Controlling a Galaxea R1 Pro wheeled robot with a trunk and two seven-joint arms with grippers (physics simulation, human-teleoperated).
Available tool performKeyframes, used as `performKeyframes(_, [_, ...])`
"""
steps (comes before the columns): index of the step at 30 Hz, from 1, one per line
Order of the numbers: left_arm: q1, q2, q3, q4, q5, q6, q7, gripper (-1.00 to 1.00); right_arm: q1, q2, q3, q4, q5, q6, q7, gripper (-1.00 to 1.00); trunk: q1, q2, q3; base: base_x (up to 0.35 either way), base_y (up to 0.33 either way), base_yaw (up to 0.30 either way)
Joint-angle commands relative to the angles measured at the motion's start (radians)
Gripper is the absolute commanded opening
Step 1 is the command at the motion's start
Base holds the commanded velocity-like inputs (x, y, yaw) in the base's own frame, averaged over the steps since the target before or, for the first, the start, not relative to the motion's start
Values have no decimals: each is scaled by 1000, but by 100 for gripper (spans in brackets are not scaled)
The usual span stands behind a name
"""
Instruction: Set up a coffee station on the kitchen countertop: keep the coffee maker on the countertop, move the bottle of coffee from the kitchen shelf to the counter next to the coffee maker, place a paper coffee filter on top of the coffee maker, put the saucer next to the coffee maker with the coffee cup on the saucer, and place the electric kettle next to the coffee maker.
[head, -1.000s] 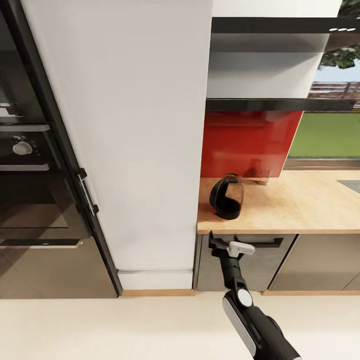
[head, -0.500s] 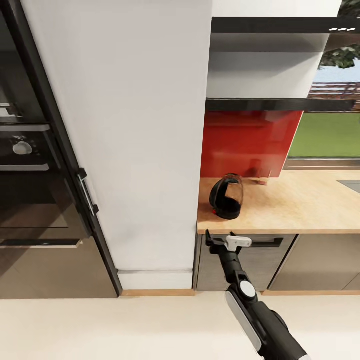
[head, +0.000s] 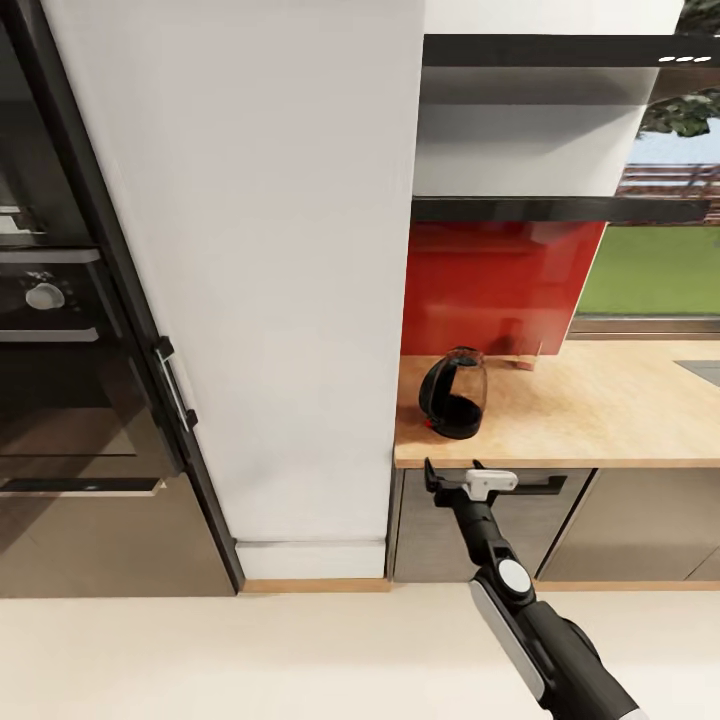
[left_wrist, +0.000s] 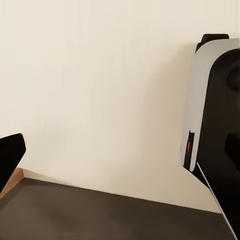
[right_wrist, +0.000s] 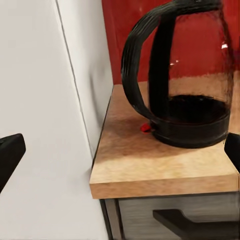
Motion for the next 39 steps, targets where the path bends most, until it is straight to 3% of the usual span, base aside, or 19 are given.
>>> performKeyframes(1, [-2,-1,-9,3,8,-6,1,100,-1,-2,-4,0,-10,-6,-6,100,1,-2,-2,0,0,0])
performKeyframes(20, [-1,0,-8,4,6,-4,1,100,-1,2,-15,13,-6,-6,-8,100,1,-2,-2,3,0,0])
performKeyframes(33, [0,1,-8,5,5,-3,1,100,-1,3,-14,41,-7,-6,-8,100,1,-2,-2,235,0,0])
performKeyframes(39, [0,2,-10,2,7,-33,0,100,-1,3,-15,41,-7,-6,-8,100,1,-2,-2,253,0,0])
